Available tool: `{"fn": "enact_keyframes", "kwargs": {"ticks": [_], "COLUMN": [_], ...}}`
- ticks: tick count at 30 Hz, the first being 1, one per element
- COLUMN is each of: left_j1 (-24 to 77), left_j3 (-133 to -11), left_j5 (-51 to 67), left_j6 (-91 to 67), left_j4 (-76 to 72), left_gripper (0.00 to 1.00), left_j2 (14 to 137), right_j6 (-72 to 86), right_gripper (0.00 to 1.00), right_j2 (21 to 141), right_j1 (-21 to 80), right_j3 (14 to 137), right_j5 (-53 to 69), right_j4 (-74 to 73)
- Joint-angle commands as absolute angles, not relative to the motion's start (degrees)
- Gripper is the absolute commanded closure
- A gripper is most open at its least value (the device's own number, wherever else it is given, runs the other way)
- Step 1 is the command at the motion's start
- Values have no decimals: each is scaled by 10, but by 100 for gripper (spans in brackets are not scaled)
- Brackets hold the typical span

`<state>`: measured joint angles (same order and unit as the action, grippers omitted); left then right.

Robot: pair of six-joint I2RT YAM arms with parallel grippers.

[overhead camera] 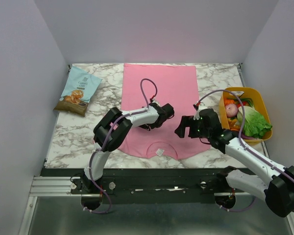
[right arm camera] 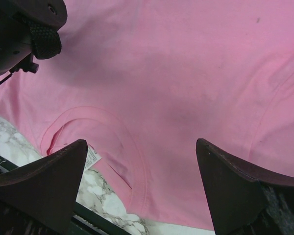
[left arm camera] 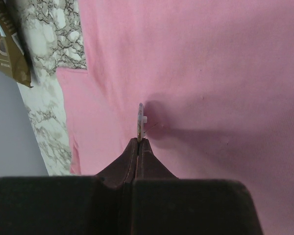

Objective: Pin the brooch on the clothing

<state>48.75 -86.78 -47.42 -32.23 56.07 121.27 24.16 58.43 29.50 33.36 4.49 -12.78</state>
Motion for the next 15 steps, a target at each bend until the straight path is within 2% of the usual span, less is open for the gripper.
{"fn": "enact_keyframes", "kwargs": {"ticks": [1,15], "left_j1": [490,510], "left_j3": [-886,-915], "left_j5": [-504,-516], "left_j6": [-341,-330], "left_j4": [574,586], "left_gripper": [100,100], "left_j2": [1239,1288], "right_j6": [251,263], "right_gripper": [0,0], "right_j2": [570,533], "right_j1": [284,261], "right_j3": [337,341], "right_j5": [5,-17], "right_j4": [-159,-186]}}
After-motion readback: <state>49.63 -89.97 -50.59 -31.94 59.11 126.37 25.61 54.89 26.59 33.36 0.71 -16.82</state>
